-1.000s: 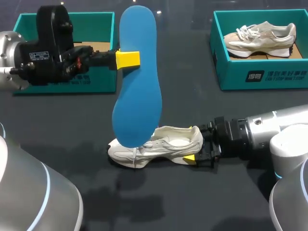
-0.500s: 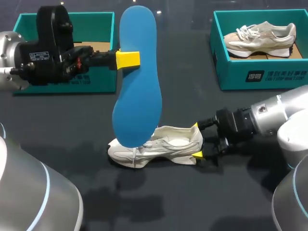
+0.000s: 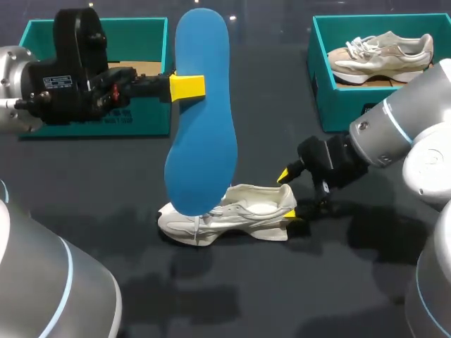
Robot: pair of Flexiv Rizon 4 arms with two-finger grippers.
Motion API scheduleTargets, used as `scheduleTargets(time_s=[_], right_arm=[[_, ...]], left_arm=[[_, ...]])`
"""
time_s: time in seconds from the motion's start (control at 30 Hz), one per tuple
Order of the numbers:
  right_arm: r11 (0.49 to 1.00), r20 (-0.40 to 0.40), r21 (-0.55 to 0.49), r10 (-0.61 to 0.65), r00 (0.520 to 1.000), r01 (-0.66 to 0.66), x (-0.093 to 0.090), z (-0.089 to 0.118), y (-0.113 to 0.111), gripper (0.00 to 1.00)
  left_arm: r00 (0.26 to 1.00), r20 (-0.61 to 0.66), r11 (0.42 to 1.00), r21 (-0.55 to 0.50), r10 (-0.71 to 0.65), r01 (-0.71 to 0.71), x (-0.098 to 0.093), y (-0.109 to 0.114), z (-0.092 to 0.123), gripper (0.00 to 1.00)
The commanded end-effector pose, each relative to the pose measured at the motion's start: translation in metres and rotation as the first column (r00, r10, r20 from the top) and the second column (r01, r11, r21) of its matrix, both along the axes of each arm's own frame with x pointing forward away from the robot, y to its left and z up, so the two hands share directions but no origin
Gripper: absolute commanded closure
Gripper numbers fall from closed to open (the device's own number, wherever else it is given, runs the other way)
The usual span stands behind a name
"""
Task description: Take the shoe out of the shoebox, open the shoe tongue, remove and reinsert the insole, then place the shoe into the shoebox
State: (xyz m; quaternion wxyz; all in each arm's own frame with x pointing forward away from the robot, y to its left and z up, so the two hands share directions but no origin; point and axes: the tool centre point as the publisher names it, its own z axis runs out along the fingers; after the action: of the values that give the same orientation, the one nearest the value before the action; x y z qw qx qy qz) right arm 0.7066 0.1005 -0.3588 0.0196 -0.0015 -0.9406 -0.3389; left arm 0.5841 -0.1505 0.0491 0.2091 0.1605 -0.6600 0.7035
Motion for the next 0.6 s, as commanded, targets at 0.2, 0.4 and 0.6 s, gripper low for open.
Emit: scheduleTargets(time_s=[0.2, 0.4, 0.6], right_arm=[[0.956, 0.01, -0.292, 0.002, 1.0, 0.001, -0.004, 0.002, 0.004, 0.0], [0.951, 0.025, -0.309, -0.007, 1.0, 0.015, -0.004, 0.005, 0.004, 0.0], [0.891, 0.026, -0.453, -0.027, 0.999, 0.036, -0.007, 0.025, 0.01, 0.0]], left_arm=[[1.0, 0.0, 1.0, 0.002, 0.0, 0.0, 0.0, -0.001, 0.0, 1.0], [1.0, 0.0, 1.0, 0.002, 0.0, 0.0, 0.0, -0.001, 0.0, 1.0], [1.0, 0.0, 1.0, 0.002, 0.0, 0.0, 0.0, -0.001, 0.0, 1.0]])
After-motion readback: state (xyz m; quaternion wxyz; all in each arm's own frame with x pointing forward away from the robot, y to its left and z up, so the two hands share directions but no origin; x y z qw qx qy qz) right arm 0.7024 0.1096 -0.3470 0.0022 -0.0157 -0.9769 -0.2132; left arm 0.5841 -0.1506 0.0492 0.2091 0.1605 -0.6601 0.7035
